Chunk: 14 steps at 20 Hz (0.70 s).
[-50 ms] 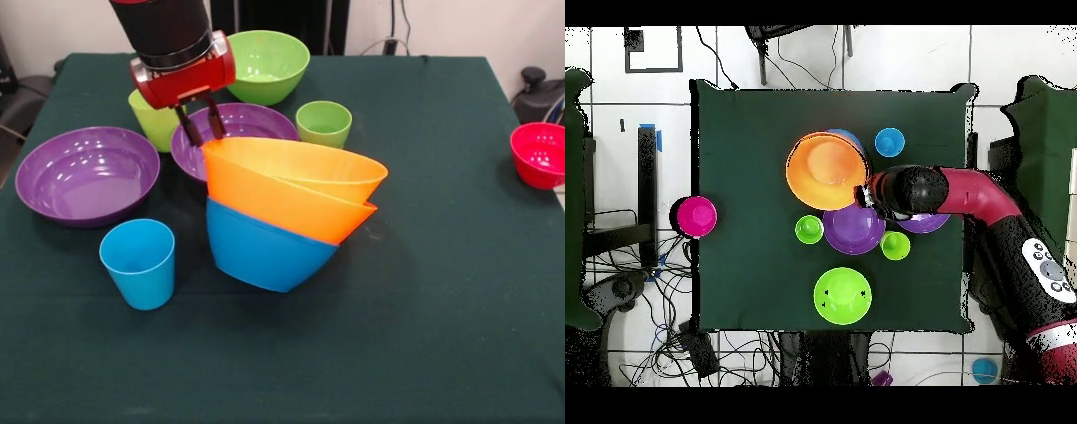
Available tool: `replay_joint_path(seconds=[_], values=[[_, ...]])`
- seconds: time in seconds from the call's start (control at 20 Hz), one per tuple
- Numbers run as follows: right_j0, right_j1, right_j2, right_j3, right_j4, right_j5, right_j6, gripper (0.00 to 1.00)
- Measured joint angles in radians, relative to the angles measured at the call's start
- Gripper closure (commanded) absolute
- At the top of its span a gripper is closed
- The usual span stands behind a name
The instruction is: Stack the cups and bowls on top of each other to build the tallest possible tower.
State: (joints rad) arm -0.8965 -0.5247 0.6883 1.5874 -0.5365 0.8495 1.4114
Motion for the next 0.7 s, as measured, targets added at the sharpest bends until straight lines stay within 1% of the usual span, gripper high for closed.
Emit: replay_joint_path(seconds=[0.7], values=[[0.006,0.001,0.000,-0.013,0.033,0.000,0.000,1.00]])
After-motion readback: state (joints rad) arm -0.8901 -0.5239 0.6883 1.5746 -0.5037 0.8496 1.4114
